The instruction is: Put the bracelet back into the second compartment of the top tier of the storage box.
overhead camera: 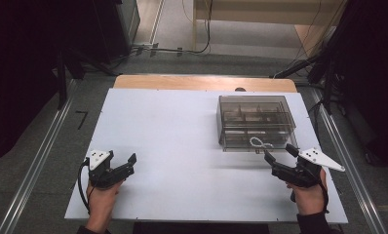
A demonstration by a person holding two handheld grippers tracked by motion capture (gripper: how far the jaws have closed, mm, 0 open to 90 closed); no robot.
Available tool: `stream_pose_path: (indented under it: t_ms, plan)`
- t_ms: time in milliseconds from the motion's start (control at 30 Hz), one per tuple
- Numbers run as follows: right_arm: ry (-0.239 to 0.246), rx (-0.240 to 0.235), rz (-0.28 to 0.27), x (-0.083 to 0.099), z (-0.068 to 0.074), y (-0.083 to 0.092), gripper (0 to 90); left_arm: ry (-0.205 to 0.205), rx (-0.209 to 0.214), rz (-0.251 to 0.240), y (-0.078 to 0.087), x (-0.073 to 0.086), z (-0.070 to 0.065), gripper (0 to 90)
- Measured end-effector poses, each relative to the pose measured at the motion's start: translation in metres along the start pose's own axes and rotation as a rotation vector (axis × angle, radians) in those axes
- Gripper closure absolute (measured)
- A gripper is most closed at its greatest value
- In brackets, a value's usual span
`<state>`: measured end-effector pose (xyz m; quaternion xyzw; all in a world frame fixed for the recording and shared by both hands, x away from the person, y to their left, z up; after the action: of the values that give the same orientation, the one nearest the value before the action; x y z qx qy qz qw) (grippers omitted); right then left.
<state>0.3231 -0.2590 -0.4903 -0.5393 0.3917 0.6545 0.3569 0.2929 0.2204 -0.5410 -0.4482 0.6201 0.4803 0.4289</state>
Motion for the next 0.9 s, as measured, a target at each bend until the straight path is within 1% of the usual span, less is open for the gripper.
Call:
stream_pose_path:
  t_ms: [300,900]
  plan:
    - [0.012,-0.001,-0.004,0.000,0.001,0.005,13.3,-0.001,0.000,0.002,0.000,0.000,0.000,15.6]
    - [0.006,0.013,-0.006,0.004,-0.003,0.017,13.3,-0.001,0.000,0.002,0.000,0.000,0.000,15.6]
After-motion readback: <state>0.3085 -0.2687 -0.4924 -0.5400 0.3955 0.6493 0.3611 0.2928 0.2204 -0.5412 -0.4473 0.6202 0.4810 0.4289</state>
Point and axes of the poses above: each handheld gripper's, and its own axes: y roughly backward along the jaws, x roughly out of its underside, z roughly to its left, the point moved 8 cm from there along -y, roughly forward along the jaws, and after that the axes turned 15 degrees about -z, right-handed, at the moved point
